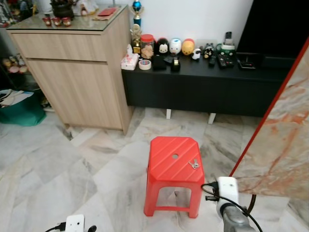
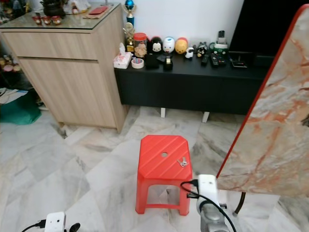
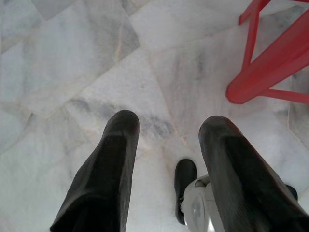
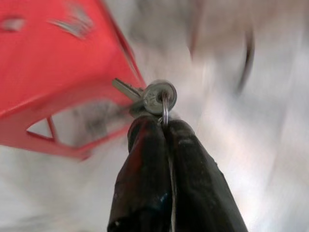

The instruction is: Hang keys on a hook

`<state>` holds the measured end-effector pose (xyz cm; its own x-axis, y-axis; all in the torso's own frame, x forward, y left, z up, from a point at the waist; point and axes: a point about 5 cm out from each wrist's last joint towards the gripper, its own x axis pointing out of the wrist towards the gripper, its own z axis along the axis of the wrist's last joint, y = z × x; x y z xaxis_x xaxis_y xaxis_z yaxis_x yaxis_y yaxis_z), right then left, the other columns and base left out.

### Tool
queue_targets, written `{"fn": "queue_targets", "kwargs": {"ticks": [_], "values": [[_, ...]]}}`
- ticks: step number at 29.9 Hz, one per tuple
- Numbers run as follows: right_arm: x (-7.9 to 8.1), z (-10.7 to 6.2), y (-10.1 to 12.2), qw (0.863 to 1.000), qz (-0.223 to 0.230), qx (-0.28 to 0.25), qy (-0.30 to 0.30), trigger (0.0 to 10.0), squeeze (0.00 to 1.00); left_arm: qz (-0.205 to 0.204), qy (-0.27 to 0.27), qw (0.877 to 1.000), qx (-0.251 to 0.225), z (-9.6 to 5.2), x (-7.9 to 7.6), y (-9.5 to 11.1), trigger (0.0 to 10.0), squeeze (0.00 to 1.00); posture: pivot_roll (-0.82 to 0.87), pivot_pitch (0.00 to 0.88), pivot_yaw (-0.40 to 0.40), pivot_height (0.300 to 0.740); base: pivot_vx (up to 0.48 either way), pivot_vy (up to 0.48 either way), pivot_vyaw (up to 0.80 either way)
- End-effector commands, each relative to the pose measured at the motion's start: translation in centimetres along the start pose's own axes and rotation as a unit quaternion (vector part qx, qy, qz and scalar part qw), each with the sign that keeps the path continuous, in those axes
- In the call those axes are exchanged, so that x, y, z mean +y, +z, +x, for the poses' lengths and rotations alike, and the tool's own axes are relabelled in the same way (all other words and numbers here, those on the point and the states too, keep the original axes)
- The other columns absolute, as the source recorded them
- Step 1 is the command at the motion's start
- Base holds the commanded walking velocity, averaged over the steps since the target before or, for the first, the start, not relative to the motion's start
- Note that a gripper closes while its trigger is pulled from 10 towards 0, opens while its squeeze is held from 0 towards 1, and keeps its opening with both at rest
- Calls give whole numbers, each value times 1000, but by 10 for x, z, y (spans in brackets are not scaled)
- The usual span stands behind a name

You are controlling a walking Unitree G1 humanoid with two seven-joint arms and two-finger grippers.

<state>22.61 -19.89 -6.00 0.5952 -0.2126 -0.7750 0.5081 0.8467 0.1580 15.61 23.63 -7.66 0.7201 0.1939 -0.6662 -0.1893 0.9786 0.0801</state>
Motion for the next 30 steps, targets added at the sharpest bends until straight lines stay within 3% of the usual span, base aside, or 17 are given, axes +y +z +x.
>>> {"fn": "queue_targets", "kwargs": {"ticks": [1,2,3,4,5,6,9,12,19,22,23,24,25,26,27,28,30], "values": [[-7,-1,-11,999,11,43,-9,10000,0,9,3,1000,15,-1,1,-5,10000,0,49,0,-28,728,0,0,0],[-6,0,-8,995,-95,29,-1,10000,0,9,3,1000,15,-1,1,-5,10000,0,49,0,-28,728,0,0,0],[6,0,6,959,-280,-40,26,10000,0,9,3,1000,15,-1,1,-5,10000,0,53,0,-29,728,0,0,0],[6,0,6,959,-280,-40,26,10000,0,9,3,1000,15,-1,1,-5,10000,0,53,0,-29,728,0,0,0],[15,-1,14,989,-125,-56,50,10000,0,9,3,1000,15,-1,1,-5,10000,0,54,0,-28,728,0,0,0],[14,0,16,998,1,-52,48,10000,0,9,4,1000,15,-2,1,-5,10000,0,55,0,-27,728,0,0,0],[12,-1,29,988,-113,-101,20,10000,0,10,3,1000,17,-2,1,-6,10000,0,52,0,-25,728,0,0,0],[22,-2,38,984,-117,-128,42,10000,0,11,3,1000,19,-2,1,-7,10000,0,53,0,-26,728,0,0,0],[25,-4,44,978,-128,-158,49,10000,0,11,2,1000,21,-2,0,-8,10000,0,54,0,-30,728,0,0,0],[36,-7,49,948,-240,-194,78,10000,0,11,2,1000,21,-2,0,-8,10000,0,51,0,-29,728,0,0,0],[36,-7,49,948,-240,-194,78,10000,0,11,2,1000,21,-2,0,-8,10000,0,51,0,-29,728,0,0,0],[24,-3,39,958,-248,-139,37,10000,0,11,2,1000,21,-2,-1,-8,10000,0,47,0,-30,728,0,0,0],[8,1,25,984,-168,-63,-12,10000,0,11,1,1000,21,-2,-1,-8,10000,0,45,0,-30,728,0,0,0],[-1,2,14,994,-102,-5,-40,10000,0,11,1,1000,22,-2,-1,-8,10000,0,45,0,-30,728,0,0,0],[-4,1,4,998,15,35,-43,10000,0,11,1,1000,22,-2,-1,-8,10000,0,46,0,-31,728,0,0,0],[-4,1,1,994,96,43,-33,10000,0,12,1,1000,22,-2,-2,-8,10000,0,51,0,-31,728,0,0,0],[0,1,2,982,186,32,-8,10000,0,13,0,1000,22,-2,-2,-8,10000,0,54,0,-32,728,0,0,0]]}}
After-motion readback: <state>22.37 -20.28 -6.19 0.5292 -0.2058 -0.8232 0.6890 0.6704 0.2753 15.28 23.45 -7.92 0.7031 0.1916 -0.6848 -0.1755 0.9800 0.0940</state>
